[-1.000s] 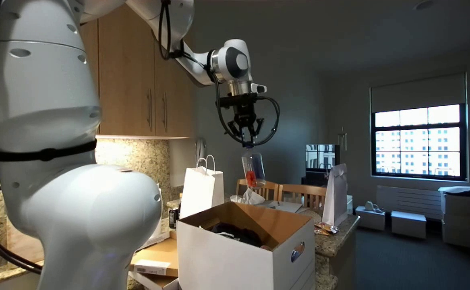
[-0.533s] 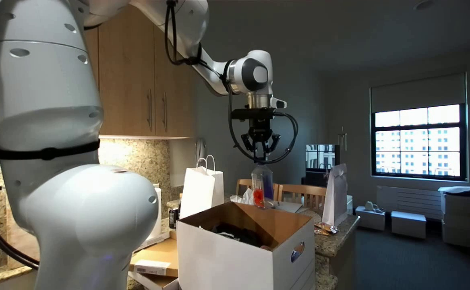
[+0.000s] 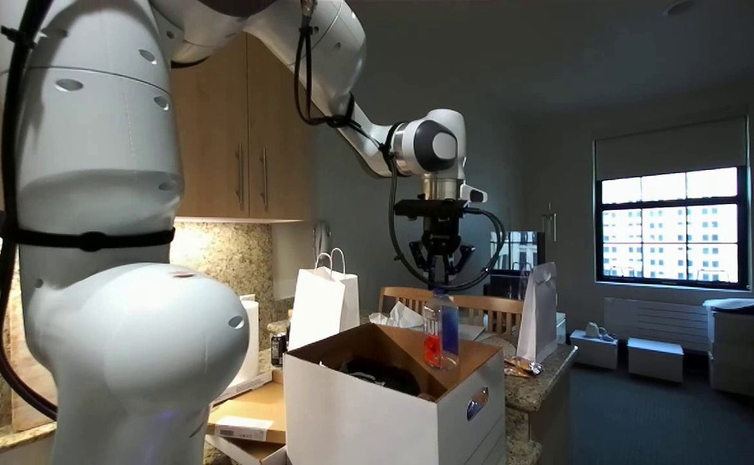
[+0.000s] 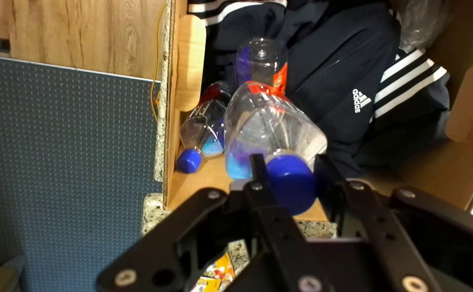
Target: Put the water bottle and the cardboard box into the bigger box
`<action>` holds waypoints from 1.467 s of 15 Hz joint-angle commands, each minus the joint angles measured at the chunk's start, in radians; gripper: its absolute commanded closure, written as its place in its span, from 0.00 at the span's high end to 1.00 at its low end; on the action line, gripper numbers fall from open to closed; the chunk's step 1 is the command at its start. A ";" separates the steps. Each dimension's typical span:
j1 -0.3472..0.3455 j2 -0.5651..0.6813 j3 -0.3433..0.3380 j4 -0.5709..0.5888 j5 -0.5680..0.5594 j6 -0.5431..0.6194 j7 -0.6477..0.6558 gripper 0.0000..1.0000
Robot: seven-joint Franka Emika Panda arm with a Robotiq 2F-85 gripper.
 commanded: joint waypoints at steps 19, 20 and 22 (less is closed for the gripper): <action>-0.039 0.148 0.034 0.075 -0.004 -0.010 -0.028 0.98; -0.039 0.146 0.035 0.073 -0.002 -0.008 -0.030 0.99; -0.038 0.140 0.036 0.067 -0.003 -0.005 -0.028 1.00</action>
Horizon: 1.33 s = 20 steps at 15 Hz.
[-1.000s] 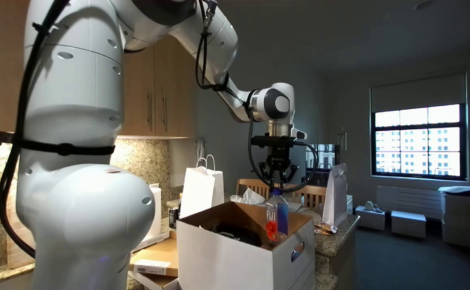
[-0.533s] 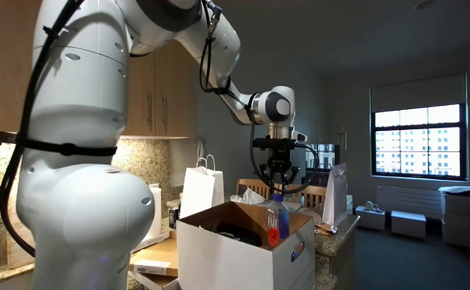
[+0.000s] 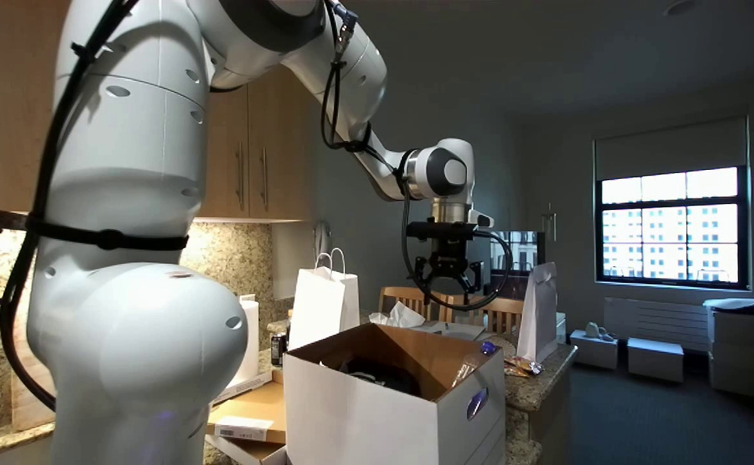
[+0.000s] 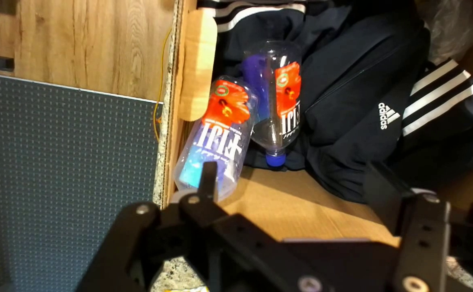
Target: Put the water bottle and the cardboard box into the bigger box
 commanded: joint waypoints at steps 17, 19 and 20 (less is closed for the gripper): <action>0.093 -0.202 0.154 -0.105 -0.113 -0.068 -0.176 1.00; 0.130 -0.174 0.193 -0.082 -0.147 -0.080 -0.160 1.00; 0.148 -0.157 0.212 -0.072 -0.161 -0.085 -0.154 1.00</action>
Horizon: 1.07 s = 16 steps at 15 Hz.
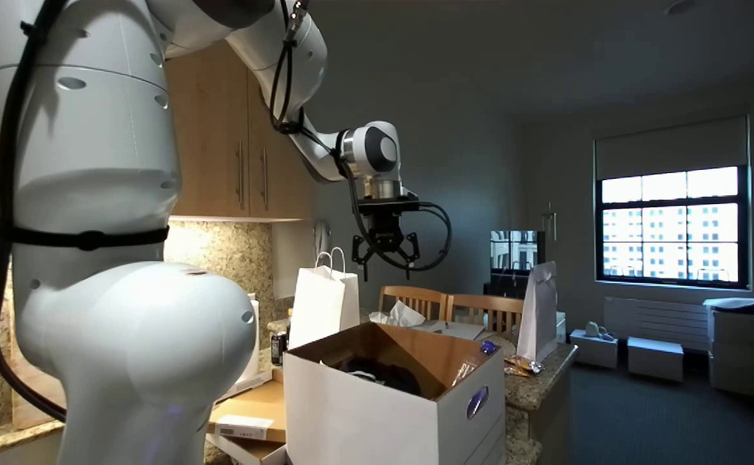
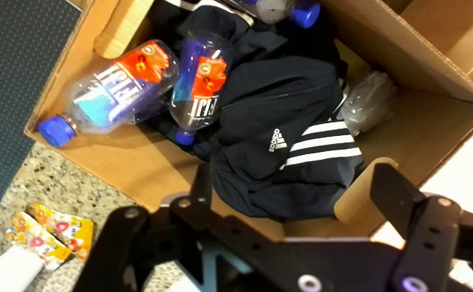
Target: Put the water bottle and the cardboard box into the bigger box
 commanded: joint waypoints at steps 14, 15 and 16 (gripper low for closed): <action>0.236 0.314 0.251 0.283 -0.213 -0.040 -0.010 1.00; 0.249 0.341 0.266 0.309 -0.195 -0.042 -0.037 1.00; 0.261 0.368 0.281 0.330 -0.186 -0.042 -0.064 1.00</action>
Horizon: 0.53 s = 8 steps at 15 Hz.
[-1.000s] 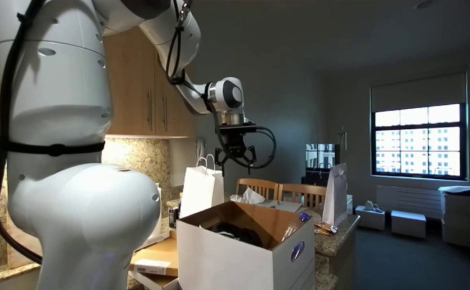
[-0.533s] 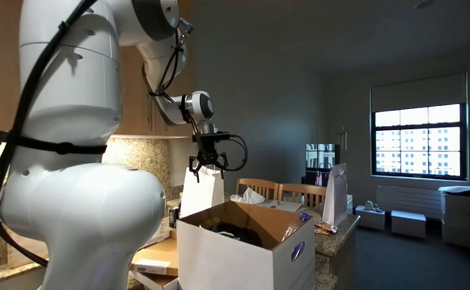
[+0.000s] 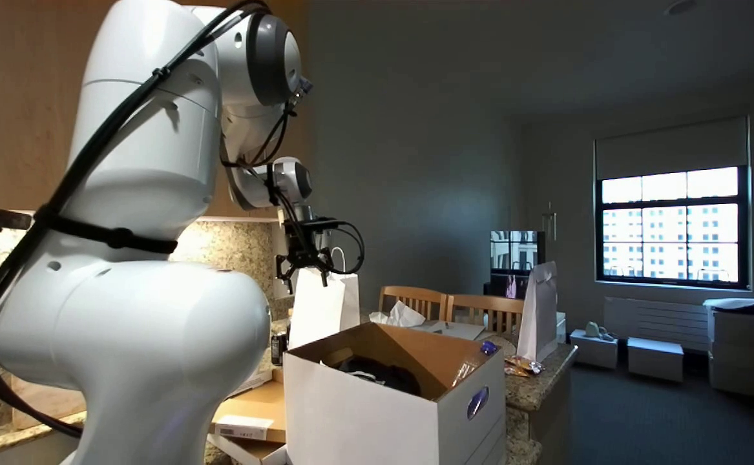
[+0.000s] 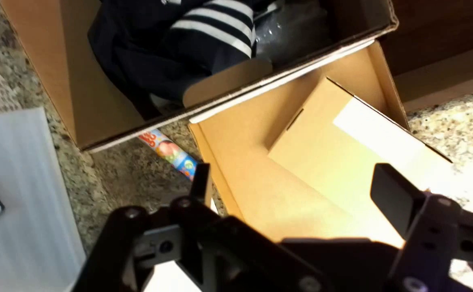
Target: Put the water bottle and the cardboard box into the bigger box
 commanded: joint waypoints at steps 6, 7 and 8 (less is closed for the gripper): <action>0.054 0.112 0.049 0.083 0.003 -0.018 -0.049 1.00; 0.050 0.109 0.046 0.084 0.003 -0.018 -0.049 1.00; 0.044 0.105 0.044 0.084 0.003 -0.018 -0.049 1.00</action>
